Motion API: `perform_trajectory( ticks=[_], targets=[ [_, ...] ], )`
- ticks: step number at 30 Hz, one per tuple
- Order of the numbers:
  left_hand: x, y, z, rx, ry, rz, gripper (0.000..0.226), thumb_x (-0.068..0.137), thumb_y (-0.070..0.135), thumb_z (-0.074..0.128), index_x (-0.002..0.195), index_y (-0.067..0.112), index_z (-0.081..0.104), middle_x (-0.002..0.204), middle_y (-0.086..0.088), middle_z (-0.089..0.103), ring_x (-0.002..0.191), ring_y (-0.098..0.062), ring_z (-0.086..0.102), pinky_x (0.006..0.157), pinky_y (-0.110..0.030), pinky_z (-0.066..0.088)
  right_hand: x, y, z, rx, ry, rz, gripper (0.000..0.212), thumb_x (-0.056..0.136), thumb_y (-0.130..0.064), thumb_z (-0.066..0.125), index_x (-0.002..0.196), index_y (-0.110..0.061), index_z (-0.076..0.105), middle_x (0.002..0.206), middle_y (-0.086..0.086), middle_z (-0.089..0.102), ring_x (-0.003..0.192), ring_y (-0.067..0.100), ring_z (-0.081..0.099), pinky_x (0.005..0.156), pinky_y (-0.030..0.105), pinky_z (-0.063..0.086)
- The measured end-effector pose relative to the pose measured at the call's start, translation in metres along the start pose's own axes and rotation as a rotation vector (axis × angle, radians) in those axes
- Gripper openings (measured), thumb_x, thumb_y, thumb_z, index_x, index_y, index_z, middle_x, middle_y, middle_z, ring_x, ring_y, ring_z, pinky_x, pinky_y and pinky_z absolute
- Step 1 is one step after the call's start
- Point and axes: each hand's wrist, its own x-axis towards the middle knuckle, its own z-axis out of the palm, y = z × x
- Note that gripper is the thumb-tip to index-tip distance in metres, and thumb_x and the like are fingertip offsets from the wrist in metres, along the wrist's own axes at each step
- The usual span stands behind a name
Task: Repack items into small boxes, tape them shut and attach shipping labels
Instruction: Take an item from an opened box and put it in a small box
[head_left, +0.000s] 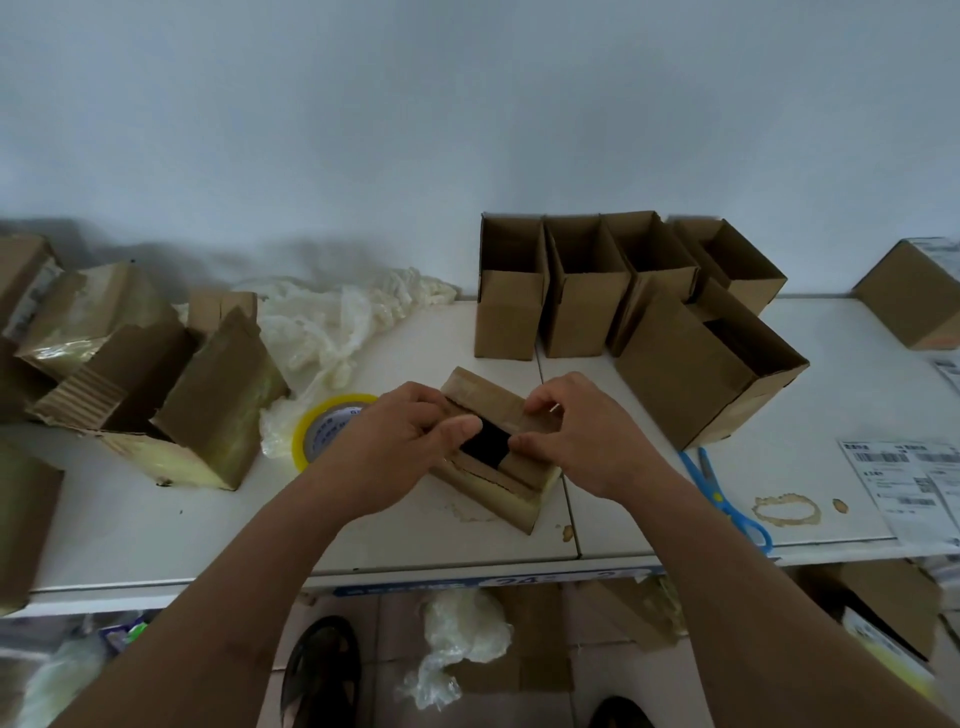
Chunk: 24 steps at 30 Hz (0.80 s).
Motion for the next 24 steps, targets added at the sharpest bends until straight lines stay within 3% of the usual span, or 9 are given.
perform_trajectory(
  ticks=[4, 8, 13, 15, 18, 20, 24],
  targets=[
    [-0.002, -0.008, 0.000, 0.133, -0.085, 0.008, 0.005, 0.088, 0.041, 0.068, 0.090, 0.037, 0.066, 0.123, 0.018, 0.046, 0.109, -0.003, 0.048, 0.088, -0.018, 0.039, -0.002, 0.000, -0.003, -0.028, 0.010, -0.029, 0.029, 0.086, -0.044, 0.069, 0.109, -0.030, 0.059, 0.103, -0.013, 0.052, 0.095, 0.005, 0.052, 0.082, 0.022, 0.044],
    [0.001, -0.010, 0.006, 0.280, -0.104, 0.028, 0.043, 0.088, 0.042, 0.068, 0.129, 0.040, 0.054, 0.127, 0.014, 0.034, 0.111, -0.007, 0.035, 0.097, -0.025, 0.038, -0.004, -0.003, -0.008, -0.084, 0.006, -0.041, 0.027, 0.094, -0.047, 0.056, 0.114, -0.030, 0.063, 0.103, -0.013, 0.059, 0.094, 0.004, 0.055, 0.084, 0.026, 0.048],
    [0.002, -0.008, 0.007, 0.429, -0.119, 0.111, 0.050, 0.092, 0.044, 0.062, 0.139, 0.047, 0.045, 0.137, 0.011, 0.027, 0.105, -0.009, 0.030, 0.095, -0.024, 0.035, -0.003, -0.003, -0.012, -0.026, 0.107, -0.011, 0.030, 0.103, -0.037, 0.042, 0.099, -0.022, 0.068, 0.076, -0.009, 0.061, 0.065, 0.001, 0.051, 0.055, 0.011, 0.036],
    [0.002, -0.007, 0.006, 0.460, -0.136, 0.126, 0.050, 0.093, 0.045, 0.060, 0.140, 0.048, 0.043, 0.141, 0.010, 0.024, 0.112, -0.012, 0.032, 0.098, -0.026, 0.036, 0.000, -0.001, -0.011, 0.064, 0.137, 0.033, 0.032, 0.102, -0.038, 0.042, 0.097, -0.020, 0.068, 0.082, -0.004, 0.064, 0.070, 0.005, 0.054, 0.058, 0.013, 0.038],
    [0.003, -0.006, 0.006, 0.516, -0.178, 0.142, 0.045, 0.095, 0.050, 0.053, 0.139, 0.051, 0.043, 0.149, 0.010, 0.017, 0.125, -0.017, 0.029, 0.105, -0.031, 0.034, 0.008, 0.005, -0.005, 0.289, 0.198, 0.157, 0.032, 0.102, -0.035, 0.044, 0.097, -0.016, 0.069, 0.085, -0.001, 0.062, 0.073, 0.011, 0.054, 0.064, 0.026, 0.040],
    [0.003, -0.006, 0.006, 0.554, -0.218, 0.131, 0.042, 0.097, 0.052, 0.047, 0.139, 0.051, 0.043, 0.154, 0.011, 0.008, 0.131, -0.019, 0.023, 0.109, -0.034, 0.033, 0.013, 0.010, 0.003, 0.430, 0.225, 0.244, 0.026, 0.102, -0.031, 0.047, 0.103, -0.019, 0.069, 0.093, -0.003, 0.062, 0.083, 0.010, 0.055, 0.072, 0.026, 0.041],
    [0.004, -0.004, 0.006, 0.570, -0.248, 0.117, 0.047, 0.097, 0.053, 0.046, 0.143, 0.048, 0.038, 0.156, 0.013, -0.005, 0.134, -0.021, 0.020, 0.111, -0.041, 0.034, 0.022, 0.015, 0.017, 0.297, 0.317, 0.255, 0.020, 0.101, -0.023, 0.050, 0.110, -0.020, 0.067, 0.103, -0.005, 0.062, 0.096, 0.011, 0.055, 0.081, 0.022, 0.037]
  ],
)
